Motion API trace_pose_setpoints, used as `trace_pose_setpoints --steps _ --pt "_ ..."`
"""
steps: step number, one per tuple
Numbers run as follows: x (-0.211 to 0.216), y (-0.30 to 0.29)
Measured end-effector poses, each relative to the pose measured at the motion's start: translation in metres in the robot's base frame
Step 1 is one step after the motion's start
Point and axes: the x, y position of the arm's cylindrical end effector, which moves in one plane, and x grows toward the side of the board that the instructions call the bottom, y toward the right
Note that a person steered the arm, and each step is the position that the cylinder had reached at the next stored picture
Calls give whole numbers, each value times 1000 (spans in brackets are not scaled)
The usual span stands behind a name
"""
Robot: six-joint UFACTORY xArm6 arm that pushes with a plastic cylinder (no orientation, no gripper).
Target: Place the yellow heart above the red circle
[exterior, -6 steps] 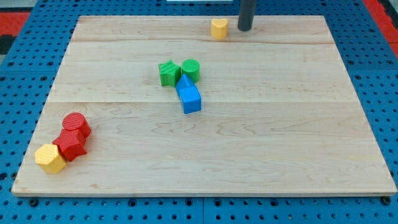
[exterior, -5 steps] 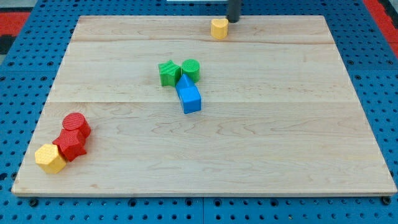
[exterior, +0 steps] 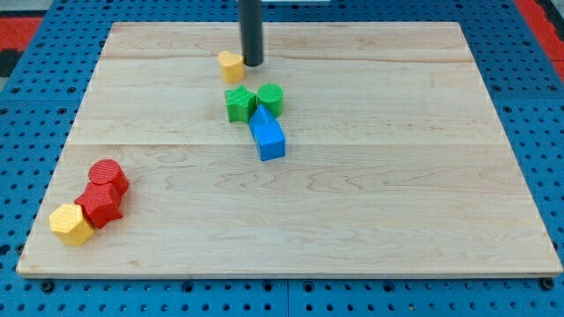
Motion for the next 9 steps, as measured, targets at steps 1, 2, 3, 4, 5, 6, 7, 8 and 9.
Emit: trace_pose_setpoints --steps 1,2,3,4,5,6,7,8,9 --pt "17 -63" --pt "9 -66" --pt "37 -107" --pt "72 -128" --pt "95 -112" --pt "83 -106" --pt "118 -86" --pt "142 -96" --pt "131 -93"
